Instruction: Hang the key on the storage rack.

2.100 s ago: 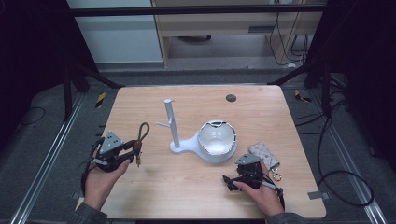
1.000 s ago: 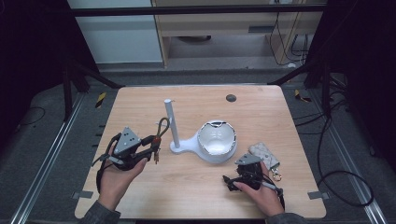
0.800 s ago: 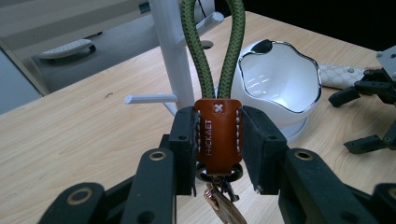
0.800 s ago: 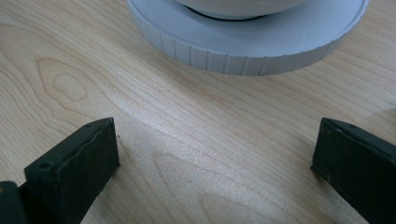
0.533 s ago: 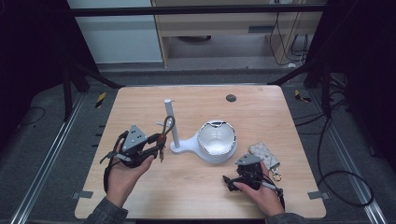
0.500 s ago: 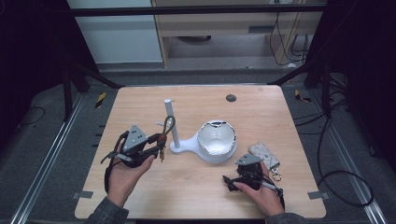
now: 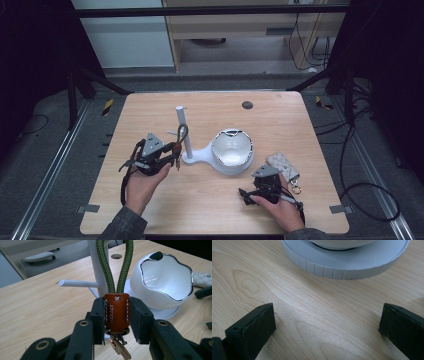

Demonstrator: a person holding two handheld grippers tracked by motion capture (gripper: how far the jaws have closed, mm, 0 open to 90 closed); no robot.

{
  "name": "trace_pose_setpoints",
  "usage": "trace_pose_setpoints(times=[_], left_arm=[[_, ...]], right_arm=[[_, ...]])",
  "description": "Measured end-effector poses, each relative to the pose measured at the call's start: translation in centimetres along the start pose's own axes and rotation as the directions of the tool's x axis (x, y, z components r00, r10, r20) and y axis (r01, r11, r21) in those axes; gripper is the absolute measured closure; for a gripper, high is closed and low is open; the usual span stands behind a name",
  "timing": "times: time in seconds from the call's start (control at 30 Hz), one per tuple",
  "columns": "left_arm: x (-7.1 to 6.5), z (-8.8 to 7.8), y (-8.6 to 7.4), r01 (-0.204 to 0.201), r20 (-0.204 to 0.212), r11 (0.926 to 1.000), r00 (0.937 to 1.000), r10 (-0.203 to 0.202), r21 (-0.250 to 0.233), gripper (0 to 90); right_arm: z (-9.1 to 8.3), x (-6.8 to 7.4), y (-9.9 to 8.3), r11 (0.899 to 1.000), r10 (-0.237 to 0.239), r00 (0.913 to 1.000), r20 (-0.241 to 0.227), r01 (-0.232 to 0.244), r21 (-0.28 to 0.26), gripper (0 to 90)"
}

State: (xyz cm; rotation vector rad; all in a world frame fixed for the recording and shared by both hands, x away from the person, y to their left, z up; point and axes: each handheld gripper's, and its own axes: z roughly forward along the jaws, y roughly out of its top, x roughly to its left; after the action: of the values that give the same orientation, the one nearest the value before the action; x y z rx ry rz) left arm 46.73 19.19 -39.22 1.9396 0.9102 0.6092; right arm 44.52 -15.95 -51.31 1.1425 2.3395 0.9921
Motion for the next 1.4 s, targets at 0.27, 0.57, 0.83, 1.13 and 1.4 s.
trace_pose_setpoints(times=[0.27,0.57,0.83,1.13,1.4], left_arm=[[0.0,0.8,0.1,0.013,0.002,0.9999,0.9999,-0.013,0.006,65.9],[0.2,1.2,-0.1,0.027,0.007,0.9996,0.9996,-0.027,-0.009,54.2],[0.9,0.8,-3.2,0.029,-0.020,0.9994,0.9994,-0.029,-0.017,24.5],[4.0,1.0,-7.1,0.060,-0.040,0.9943,0.9976,-0.057,0.088,7.3],[6.7,1.9,-9.8,0.129,-0.064,0.9717,0.9909,-0.119,0.198,6.9]], right_arm=[[0.0,0.0,0.0,1.000,0.003,1.0000,-0.001,-0.003,0.003,0.5],[0.0,0.0,0.0,1.000,0.002,1.0000,0.001,-0.002,0.004,0.5],[-0.1,0.1,0.0,1.000,0.011,0.9999,0.008,-0.011,0.008,1.3],[-2.1,-0.7,2.3,1.000,-0.001,0.9967,0.081,0.001,0.004,6.6],[-5.5,-3.7,4.3,0.999,0.008,0.9911,0.133,-0.014,0.042,8.1]])
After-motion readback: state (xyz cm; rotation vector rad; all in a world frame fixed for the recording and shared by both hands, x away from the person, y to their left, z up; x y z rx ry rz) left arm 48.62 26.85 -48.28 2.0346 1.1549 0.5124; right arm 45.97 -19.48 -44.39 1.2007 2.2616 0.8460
